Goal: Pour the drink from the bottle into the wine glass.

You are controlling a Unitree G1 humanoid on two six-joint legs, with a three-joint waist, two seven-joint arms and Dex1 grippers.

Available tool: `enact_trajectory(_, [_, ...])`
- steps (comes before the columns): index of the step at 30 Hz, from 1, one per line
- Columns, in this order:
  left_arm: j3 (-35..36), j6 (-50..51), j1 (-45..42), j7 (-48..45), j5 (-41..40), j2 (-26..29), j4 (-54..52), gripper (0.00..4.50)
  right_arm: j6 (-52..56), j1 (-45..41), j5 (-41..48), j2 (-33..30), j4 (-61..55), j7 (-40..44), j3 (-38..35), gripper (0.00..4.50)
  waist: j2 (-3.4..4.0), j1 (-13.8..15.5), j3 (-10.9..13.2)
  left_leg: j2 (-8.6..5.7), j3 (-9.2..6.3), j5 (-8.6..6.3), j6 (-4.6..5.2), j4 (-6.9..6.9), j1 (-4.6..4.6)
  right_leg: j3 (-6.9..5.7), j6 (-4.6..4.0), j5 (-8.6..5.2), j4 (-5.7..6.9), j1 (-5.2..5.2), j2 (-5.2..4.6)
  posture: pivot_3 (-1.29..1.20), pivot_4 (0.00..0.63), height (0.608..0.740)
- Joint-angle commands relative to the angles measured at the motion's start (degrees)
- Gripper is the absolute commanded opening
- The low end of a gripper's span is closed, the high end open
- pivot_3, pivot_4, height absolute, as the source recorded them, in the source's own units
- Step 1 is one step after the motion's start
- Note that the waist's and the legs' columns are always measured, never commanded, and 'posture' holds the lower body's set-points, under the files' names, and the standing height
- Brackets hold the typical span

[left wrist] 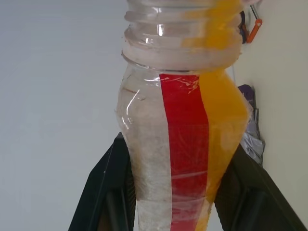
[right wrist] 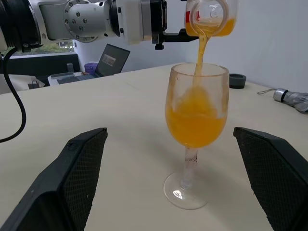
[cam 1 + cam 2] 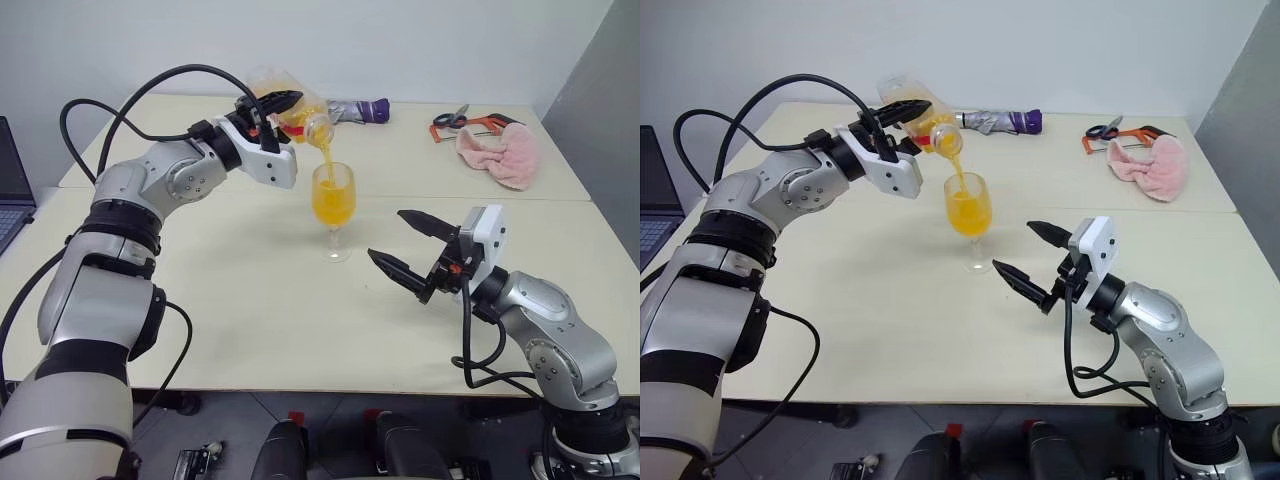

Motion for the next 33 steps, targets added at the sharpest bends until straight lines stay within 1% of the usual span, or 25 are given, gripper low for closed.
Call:
enact_trajectory(1, [0.21,0.28,-2.66,1.54,-0.47,0.70,-0.31,1.69,0.13,-0.22,1.23,-0.28,-2.57,0.34,-0.59,4.50,0.00,0.00,0.00,0.00,0.00,0.00,0.00,0.00,0.00,0.00,0.00,0.00,0.00,0.00,0.00,0.00,0.150,0.740])
enact_trajectory(14, [-0.02,0.42,-2.72,1.92,-0.75,0.32,0.22,1.69,0.18,-0.23,1.22,-0.14,-2.54,0.30,-0.42,4.50,0.00,0.00,0.00,0.00,0.00,0.00,0.00,0.01,0.00,0.00,0.00,0.00,0.01,0.00,0.00,0.00,0.150,0.740])
enact_trajectory(22, [1.12,0.47,-1.69,-0.40,-3.94,-1.35,0.09,1.69,-0.02,-0.23,1.08,0.18,-2.44,0.25,-0.07,4.50,0.00,0.02,0.00,-0.01,0.00,0.00,0.00,0.02,0.00,0.00,0.00,0.00,0.02,0.00,-0.01,0.00,0.150,0.740])
enact_trajectory(28, [3.42,1.30,-0.25,-5.17,-10.40,-2.98,0.09,1.69,-0.30,-0.49,0.95,0.33,-2.00,0.58,0.14,4.50,0.00,0.00,0.00,0.00,0.01,0.00,0.00,0.02,0.01,0.01,0.00,0.00,0.03,0.00,-0.01,0.00,0.150,0.740])
enact_trajectory(33, [8.61,5.48,1.33,-13.02,-20.71,-5.59,0.03,1.69,-0.45,-0.63,0.91,0.35,-1.71,0.85,0.26,4.50,0.00,-0.01,0.00,-0.01,0.01,0.00,0.00,0.04,0.01,0.00,-0.01,0.00,0.05,0.00,-0.01,0.00,0.150,0.740])
